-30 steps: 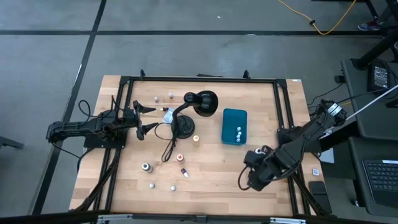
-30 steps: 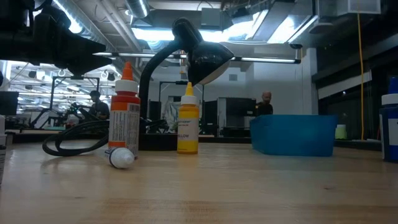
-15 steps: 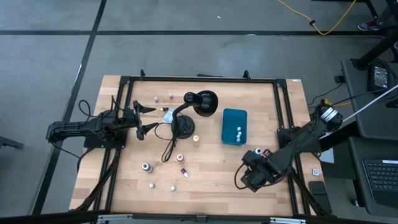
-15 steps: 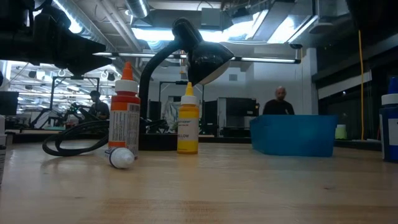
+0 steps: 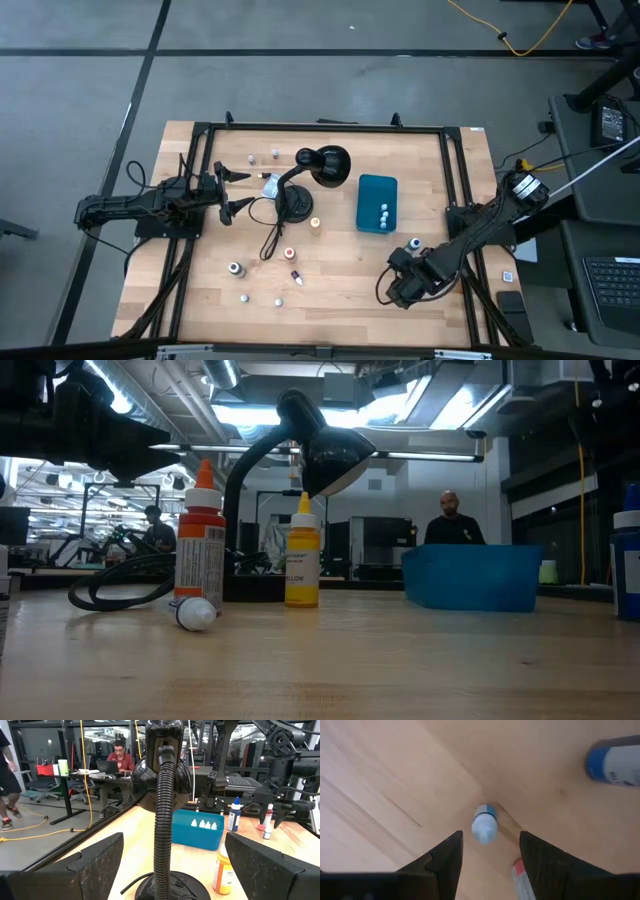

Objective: Pick & Place food coloring
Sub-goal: Put the small light blue food coloring bottle into the blue bin

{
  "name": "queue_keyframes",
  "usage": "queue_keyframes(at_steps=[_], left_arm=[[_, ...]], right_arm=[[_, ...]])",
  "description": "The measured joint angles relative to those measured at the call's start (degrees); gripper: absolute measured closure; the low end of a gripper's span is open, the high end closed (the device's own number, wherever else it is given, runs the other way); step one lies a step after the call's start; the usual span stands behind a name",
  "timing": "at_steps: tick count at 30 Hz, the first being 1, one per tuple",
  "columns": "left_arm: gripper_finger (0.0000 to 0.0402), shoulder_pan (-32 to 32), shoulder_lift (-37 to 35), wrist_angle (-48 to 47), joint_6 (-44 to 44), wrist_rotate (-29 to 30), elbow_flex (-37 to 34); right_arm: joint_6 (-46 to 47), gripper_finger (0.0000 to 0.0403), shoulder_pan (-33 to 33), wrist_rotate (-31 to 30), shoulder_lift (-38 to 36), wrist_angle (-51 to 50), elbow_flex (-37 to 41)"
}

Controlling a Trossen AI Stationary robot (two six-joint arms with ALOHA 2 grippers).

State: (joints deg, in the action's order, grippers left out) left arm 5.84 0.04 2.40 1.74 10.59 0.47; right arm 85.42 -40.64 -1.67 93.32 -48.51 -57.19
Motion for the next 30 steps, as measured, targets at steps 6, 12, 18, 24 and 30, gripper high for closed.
queue_keyframes(at_steps=[6, 12, 18, 24, 30], left_arm=[[0.0056, -0.02, 0.01, 0.01, 0.00, 0.00, 0.02], [0.0056, 0.00, 0.00, 0.00, 0.00, 0.00, 0.02], [0.0056, -0.01, 0.01, -0.01, 0.00, 0.00, 0.00], [0.0056, 0.00, -0.01, 0.01, 0.00, 0.00, 0.02], [0.0056, 0.00, -0.01, 0.01, 0.00, 0.00, 0.00]], right_arm=[[-0.19, 0.0207, 0.02, 0.30, 0.00, 1.04, 0.50], [-1.04, 0.0207, 0.02, 0.30, 0.54, 0.97, 0.48], [-1.67, 0.0213, 0.02, 0.28, 1.16, 1.02, 0.48], [-1.78, 0.0250, 0.02, 0.28, 1.16, 1.73, 0.48], [-3.02, 0.0282, 0.02, 0.28, 1.16, 2.32, 0.48]])
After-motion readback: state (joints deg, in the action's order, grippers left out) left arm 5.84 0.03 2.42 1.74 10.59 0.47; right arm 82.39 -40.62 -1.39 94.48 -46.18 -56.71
